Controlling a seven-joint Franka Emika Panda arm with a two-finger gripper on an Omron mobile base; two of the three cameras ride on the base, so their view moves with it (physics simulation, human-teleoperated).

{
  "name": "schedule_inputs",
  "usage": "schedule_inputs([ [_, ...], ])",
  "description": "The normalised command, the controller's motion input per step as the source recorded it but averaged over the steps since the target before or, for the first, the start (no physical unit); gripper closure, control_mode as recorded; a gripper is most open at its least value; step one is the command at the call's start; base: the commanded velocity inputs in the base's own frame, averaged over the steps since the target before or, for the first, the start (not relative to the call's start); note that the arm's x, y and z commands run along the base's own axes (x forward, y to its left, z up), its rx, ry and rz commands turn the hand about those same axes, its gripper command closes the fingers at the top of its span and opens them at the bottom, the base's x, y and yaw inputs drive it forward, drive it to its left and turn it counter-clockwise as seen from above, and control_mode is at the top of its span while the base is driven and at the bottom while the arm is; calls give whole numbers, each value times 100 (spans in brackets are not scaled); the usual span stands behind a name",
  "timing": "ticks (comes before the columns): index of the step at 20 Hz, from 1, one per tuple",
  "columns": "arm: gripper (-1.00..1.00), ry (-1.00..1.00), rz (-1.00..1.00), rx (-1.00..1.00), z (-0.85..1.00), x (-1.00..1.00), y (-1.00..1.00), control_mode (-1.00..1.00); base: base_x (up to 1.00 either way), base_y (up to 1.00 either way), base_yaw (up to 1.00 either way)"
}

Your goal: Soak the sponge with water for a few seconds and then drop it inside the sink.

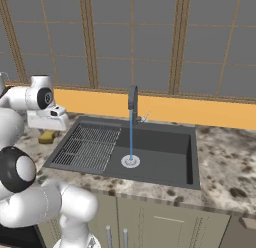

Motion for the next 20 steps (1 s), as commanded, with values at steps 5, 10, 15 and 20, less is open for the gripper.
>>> schedule_inputs([
  [5, 100, 0, 0, 0, 11, 0, -76, -100, 0, 0, 0],
  [10, 100, 0, 0, 0, 3, 0, -61, -100, 0, 0, 0],
  [15, 100, 0, 0, 0, 6, 0, -51, -100, 0, 0, 0],
  [20, 100, -4, 0, -3, 2, 1, -48, -100, 0, 0, 0],
])
